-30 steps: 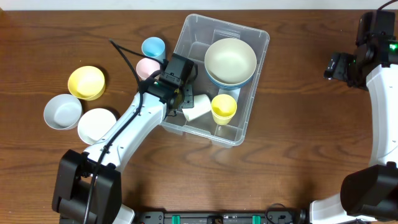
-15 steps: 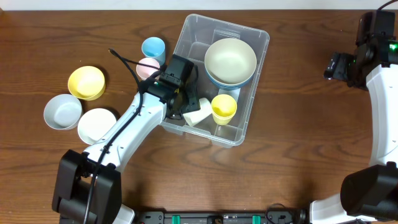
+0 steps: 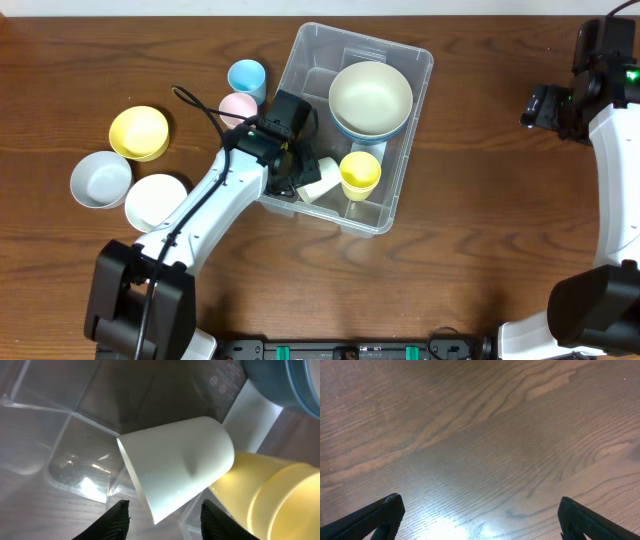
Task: Pack container
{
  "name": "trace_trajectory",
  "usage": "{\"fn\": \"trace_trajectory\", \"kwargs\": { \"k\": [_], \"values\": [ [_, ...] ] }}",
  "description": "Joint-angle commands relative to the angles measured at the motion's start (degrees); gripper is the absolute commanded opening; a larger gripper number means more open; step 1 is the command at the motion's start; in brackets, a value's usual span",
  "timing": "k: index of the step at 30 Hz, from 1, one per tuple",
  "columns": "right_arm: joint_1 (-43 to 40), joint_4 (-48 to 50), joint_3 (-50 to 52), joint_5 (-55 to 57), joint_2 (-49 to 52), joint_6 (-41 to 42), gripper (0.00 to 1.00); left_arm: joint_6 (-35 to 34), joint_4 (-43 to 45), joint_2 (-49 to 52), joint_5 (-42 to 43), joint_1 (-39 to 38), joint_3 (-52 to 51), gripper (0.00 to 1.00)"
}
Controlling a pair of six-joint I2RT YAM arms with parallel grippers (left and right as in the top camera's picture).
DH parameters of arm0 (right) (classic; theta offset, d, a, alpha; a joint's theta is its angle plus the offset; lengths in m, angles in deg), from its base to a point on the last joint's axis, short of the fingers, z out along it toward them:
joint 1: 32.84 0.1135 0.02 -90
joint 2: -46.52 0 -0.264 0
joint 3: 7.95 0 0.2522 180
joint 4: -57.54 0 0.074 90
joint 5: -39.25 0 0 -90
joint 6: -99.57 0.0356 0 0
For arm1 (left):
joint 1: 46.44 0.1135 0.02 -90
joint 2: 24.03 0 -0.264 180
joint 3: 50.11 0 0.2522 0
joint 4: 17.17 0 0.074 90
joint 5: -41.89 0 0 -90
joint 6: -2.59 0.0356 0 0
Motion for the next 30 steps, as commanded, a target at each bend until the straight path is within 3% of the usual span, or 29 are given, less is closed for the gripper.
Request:
{"fn": "trace_trajectory", "kwargs": {
  "k": [1,18,27,30],
  "values": [
    [-0.31,0.02,-0.74,0.00,-0.94,0.90,0.99,-3.45,0.17,1.92,0.35,-0.07,-0.83,0.47],
    [-0.31,0.02,-0.74,0.00,-0.94,0.90,0.99,-4.81,7.06,4.98,3.37,-0.07,-0.83,0.47],
    [-0.31,0.02,-0.74,0.00,-0.92,0.90,0.99,-4.79,10.60,4.98,6.23,-0.07,-0.83,0.19],
    [-0.31,0.02,-0.74,0.00,-0.94,0.90,0.99,-4.79,11.43,4.98,6.27,-0.07,-0.83,0.15]
  ]
}}
